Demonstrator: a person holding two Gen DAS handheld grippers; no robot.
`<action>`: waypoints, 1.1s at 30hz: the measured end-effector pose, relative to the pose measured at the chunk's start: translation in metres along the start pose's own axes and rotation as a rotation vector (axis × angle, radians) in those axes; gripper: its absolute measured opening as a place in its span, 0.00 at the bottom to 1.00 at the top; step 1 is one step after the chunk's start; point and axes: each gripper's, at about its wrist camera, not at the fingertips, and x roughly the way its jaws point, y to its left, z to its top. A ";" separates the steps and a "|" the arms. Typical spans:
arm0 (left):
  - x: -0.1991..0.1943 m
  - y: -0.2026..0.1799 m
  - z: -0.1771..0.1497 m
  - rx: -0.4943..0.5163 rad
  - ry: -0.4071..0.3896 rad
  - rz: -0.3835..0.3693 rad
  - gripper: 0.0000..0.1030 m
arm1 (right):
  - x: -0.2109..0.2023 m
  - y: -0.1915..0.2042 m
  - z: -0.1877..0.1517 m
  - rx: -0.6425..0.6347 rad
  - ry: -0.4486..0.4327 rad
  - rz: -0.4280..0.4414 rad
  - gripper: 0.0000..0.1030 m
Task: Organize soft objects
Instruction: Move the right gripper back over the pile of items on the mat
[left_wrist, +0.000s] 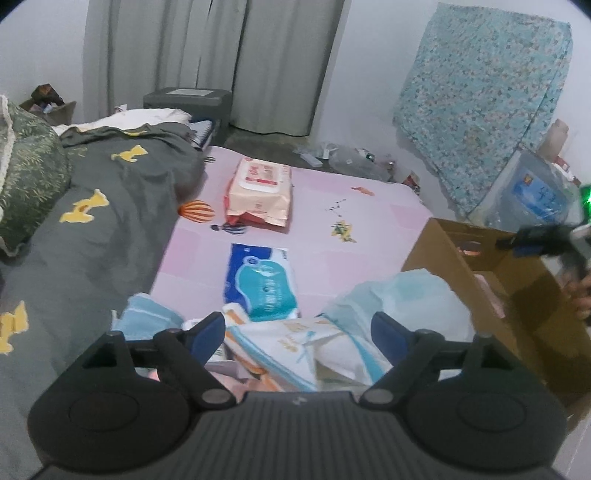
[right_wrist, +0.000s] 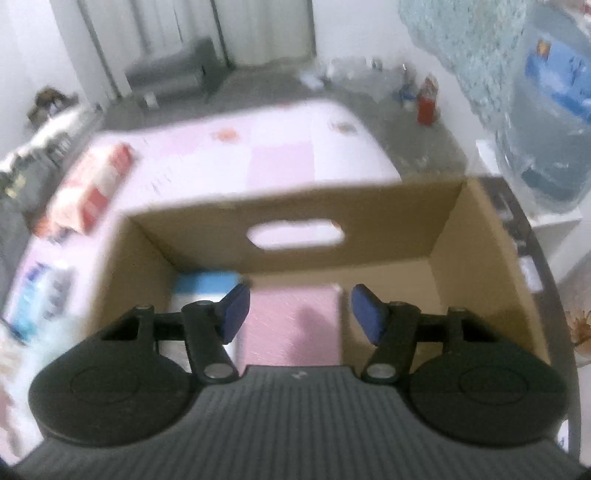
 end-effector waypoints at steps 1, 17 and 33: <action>-0.001 0.002 0.003 0.007 -0.001 0.006 0.85 | -0.010 0.009 0.004 -0.005 -0.024 0.018 0.64; -0.034 0.057 -0.017 -0.085 -0.046 -0.027 0.86 | 0.011 0.218 -0.010 -0.024 0.307 0.546 0.72; 0.008 0.013 -0.039 0.050 0.103 -0.124 0.44 | 0.040 0.258 -0.042 0.116 0.446 0.703 0.62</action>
